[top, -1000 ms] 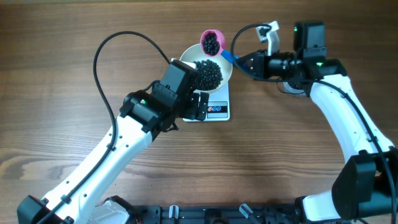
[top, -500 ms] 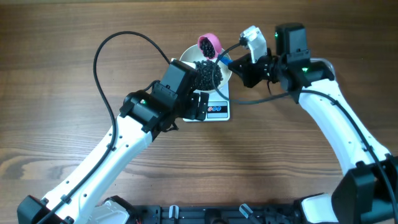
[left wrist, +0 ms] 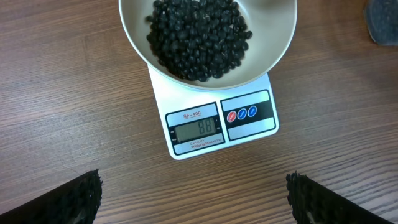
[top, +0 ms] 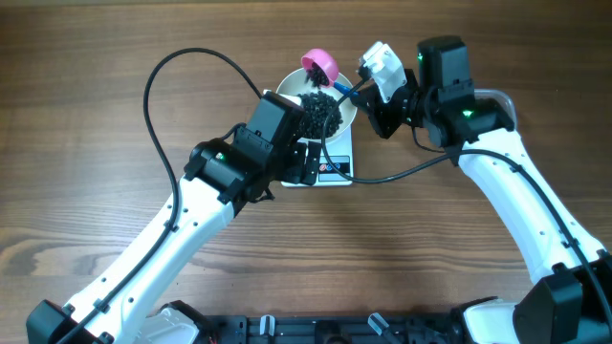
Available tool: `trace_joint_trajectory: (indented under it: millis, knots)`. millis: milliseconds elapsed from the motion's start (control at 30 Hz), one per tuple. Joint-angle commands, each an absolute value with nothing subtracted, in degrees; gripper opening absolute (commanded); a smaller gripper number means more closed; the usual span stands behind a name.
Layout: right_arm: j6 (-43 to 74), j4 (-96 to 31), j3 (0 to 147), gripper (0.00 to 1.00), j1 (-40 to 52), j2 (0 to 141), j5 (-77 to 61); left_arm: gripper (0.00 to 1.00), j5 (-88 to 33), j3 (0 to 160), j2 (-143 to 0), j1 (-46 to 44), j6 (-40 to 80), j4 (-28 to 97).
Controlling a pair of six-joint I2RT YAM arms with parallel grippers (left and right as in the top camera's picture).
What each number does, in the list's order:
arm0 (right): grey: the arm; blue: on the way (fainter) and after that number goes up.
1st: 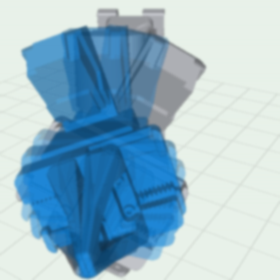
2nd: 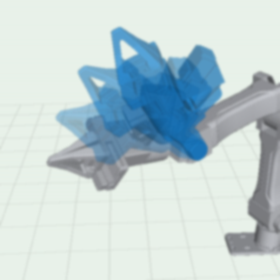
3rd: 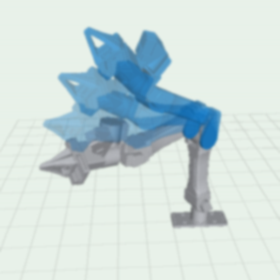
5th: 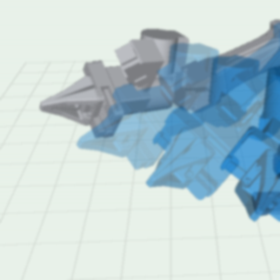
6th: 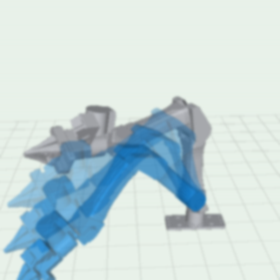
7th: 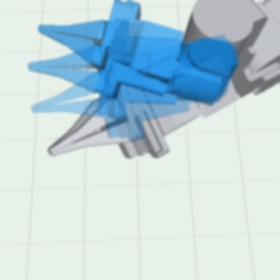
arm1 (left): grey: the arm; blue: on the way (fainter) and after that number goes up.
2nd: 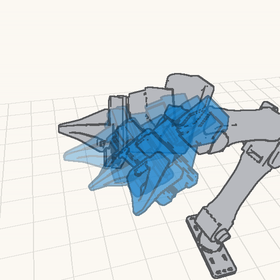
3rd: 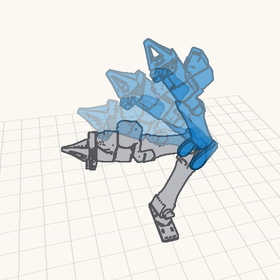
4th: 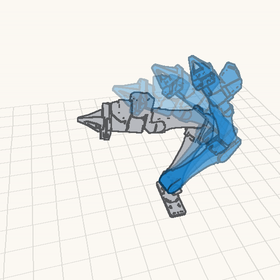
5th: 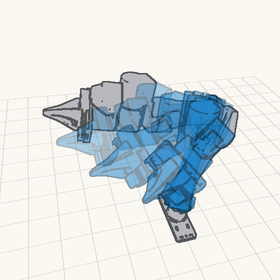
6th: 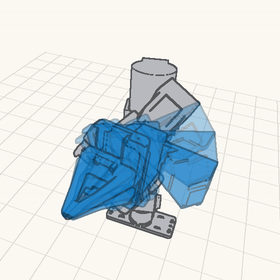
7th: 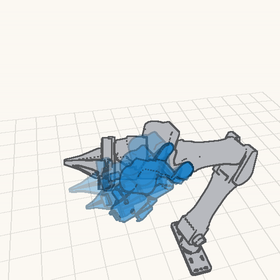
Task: Scoop item into bowl and weigh 150g on scale
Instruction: 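Carry the scoop over the white bowl and tip the beans in, then move the empty scoop back to the bean tub with the right gripper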
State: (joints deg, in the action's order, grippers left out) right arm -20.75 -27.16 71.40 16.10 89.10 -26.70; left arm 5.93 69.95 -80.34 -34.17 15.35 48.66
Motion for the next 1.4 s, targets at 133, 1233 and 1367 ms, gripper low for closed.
trace_joint_trajectory:
  millis: [133,1233,1367]
  knots:
    - [-26.20,-26.96,71.68,0.04,16.34,87.50,-25.67,1.00,5.43,69.54,-79.50,-34.39,15.86,48.66]
    - [-1.98,-16.69,71.68,0.04,16.12,87.53,-30.72,1.00,5.43,69.54,-79.50,-34.39,15.86,48.64]
    - [4.78,-10.55,71.68,0.04,13.72,87.31,-30.72,1.00,5.43,69.54,-79.50,-34.39,15.86,48.66]
